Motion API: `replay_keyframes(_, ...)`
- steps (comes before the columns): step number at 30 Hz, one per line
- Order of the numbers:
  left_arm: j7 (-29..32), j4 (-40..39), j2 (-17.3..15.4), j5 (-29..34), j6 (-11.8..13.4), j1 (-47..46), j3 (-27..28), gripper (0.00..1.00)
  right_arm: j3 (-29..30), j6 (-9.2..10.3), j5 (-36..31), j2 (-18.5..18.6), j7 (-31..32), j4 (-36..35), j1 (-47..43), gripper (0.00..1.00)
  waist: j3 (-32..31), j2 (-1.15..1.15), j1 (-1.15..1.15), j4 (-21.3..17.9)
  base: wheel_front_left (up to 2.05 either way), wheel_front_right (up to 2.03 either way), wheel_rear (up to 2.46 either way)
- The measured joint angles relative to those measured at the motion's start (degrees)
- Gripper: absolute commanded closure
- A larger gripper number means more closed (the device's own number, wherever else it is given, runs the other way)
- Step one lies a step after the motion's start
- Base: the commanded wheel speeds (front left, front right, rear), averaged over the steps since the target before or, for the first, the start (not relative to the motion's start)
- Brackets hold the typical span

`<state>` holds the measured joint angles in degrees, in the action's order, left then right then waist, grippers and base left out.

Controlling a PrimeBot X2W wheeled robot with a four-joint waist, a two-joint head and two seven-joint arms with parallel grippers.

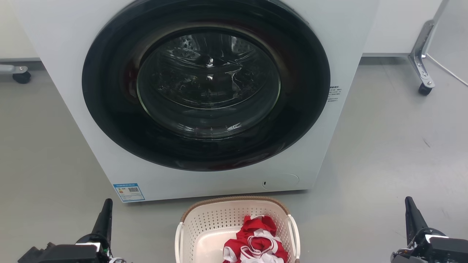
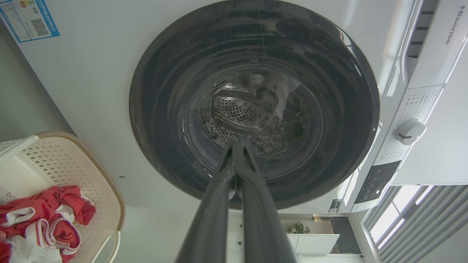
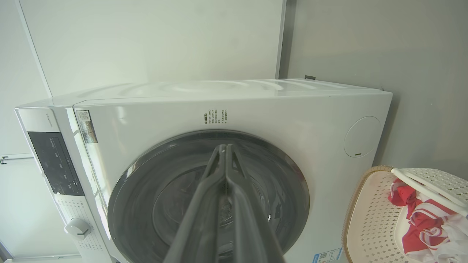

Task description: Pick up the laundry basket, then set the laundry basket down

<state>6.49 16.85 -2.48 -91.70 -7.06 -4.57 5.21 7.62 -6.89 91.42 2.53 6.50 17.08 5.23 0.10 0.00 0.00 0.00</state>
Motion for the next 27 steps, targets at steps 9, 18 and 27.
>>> replay_keyframes(9,0.0,0.0,0.0,0.0,0.0,0.0,0.0,1.00,0.0,0.00,0.0,0.0,0.0,0.0,0.0,1.00,0.0,0.00,0.00,0.0,0.00,0.00,0.00)
replay_keyframes(18,0.0,0.0,0.0,0.0,0.0,0.0,0.0,1.00,0.0,0.00,0.0,0.0,0.0,0.0,0.0,1.00,0.0,0.00,0.00,0.0,0.00,0.00,0.00)
replay_keyframes(27,0.0,0.0,0.0,0.0,0.0,0.0,0.0,1.00,0.0,-0.01,0.0,0.0,0.0,0.0,0.0,1.00,0.0,0.00,0.00,0.0,0.00,0.00,0.00)
